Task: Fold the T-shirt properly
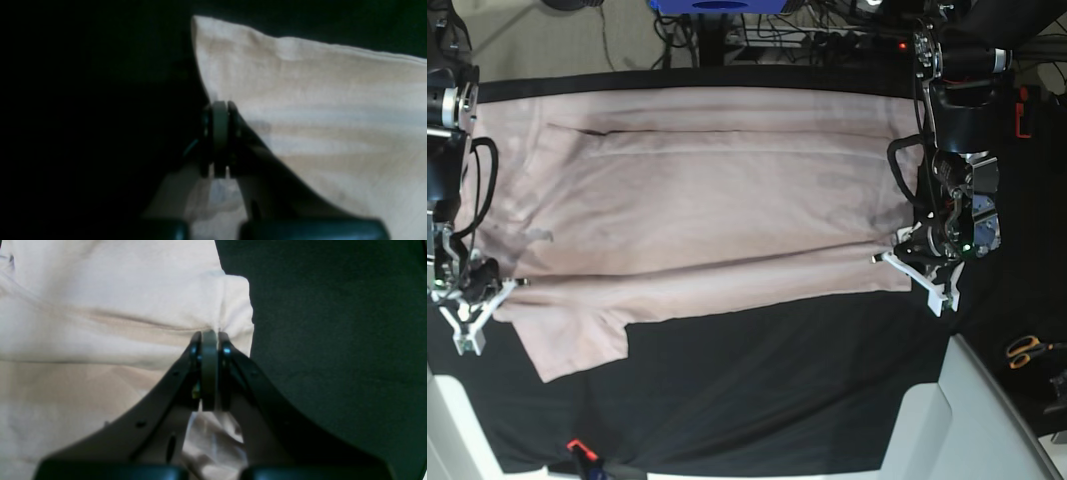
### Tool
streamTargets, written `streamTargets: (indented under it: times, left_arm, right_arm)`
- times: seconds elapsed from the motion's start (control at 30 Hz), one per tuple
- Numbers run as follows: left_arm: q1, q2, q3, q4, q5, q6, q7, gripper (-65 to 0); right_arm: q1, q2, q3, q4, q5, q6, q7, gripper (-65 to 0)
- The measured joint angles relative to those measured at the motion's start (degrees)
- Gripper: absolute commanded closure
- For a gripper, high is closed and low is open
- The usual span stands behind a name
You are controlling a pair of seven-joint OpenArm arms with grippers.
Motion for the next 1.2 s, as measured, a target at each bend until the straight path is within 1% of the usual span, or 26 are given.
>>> streamTargets:
  times: [0.03,0.13,0.2,0.3,0.37,0.47,0.53,0.63,0.73,0.83,0.9,0.97,1.1,1.2]
  left_arm:
    - [0.0,0.0,0.0,0.0,0.0,0.0,0.0,0.0]
    - [1.1,0.1,-0.2,0.9,-0.1,0.0,-0.3,-15.3]
    - [2.1,0.0,-0.4,2.1,0.0,0.0,-0.2,-22.2]
    - [4.2,-0.6,-0.5,5.4,0.0,0.2,1.1,-26.3]
    - [4.8,-1.1,-1.7,7.5,-0.3,0.2,4.8,-27.8]
    - [4.2,-0.9,-7.0,10.8,-0.3,0.2,5.6,-29.0]
    - [2.7,-1.2,-8.5,10.8,0.7,0.7,5.7,-30.8]
    - [-1.0,-1.4,-8.2,6.6,0.7,0.6,5.3,-32.7]
    - [-4.9,-0.9,-8.1,-0.9,0.5,0.6,4.9,-34.2]
    - [-7.6,-0.8,-8.1,-8.7,0.3,0.6,0.7,-34.7]
    - [-9.4,-0.9,-8.1,-13.1,0.4,0.6,-1.0,-34.7]
    - [-11.2,-0.9,-8.1,-16.9,0.5,0.6,-4.2,-34.7]
    - [-14.0,-0.9,-8.1,-22.7,0.5,0.3,-8.3,-34.7]
    - [-14.5,-0.7,-3.4,-23.6,0.7,0.4,-9.5,-34.6]
  right_arm:
    - [0.0,0.0,0.0,0.0,0.0,0.0,0.0,-0.2]
    - [0.0,0.0,0.0,0.0,0.0,0.0,0.0,-0.2]
    - [0.0,0.0,0.0,0.0,0.0,0.0,0.0,-0.2]
    - [-0.5,0.0,0.0,0.0,0.0,0.0,0.0,-0.2]
    - [-0.8,0.0,0.0,0.0,0.0,0.0,0.0,-0.2]
    - [-0.9,-0.1,0.0,0.0,0.0,0.0,-0.1,-0.2]
    - [-0.8,0.0,0.0,0.0,-0.1,0.0,-0.1,-0.2]
    - [-0.9,0.0,0.0,0.0,-0.1,0.0,0.1,-0.2]
    - [-0.8,0.0,0.0,0.0,0.0,0.0,0.0,-0.2]
    - [-0.8,0.0,-0.1,0.0,0.0,0.0,0.1,-0.2]
    - [-0.8,0.0,-0.1,0.0,0.0,0.0,0.0,-0.2]
    - [-0.8,0.0,-0.1,0.0,0.0,0.0,0.0,-0.2]
    - [-0.8,0.0,-0.1,0.0,0.0,0.0,0.0,-0.2]
    - [-0.8,0.0,-0.1,0.0,0.0,0.0,0.0,-0.2]
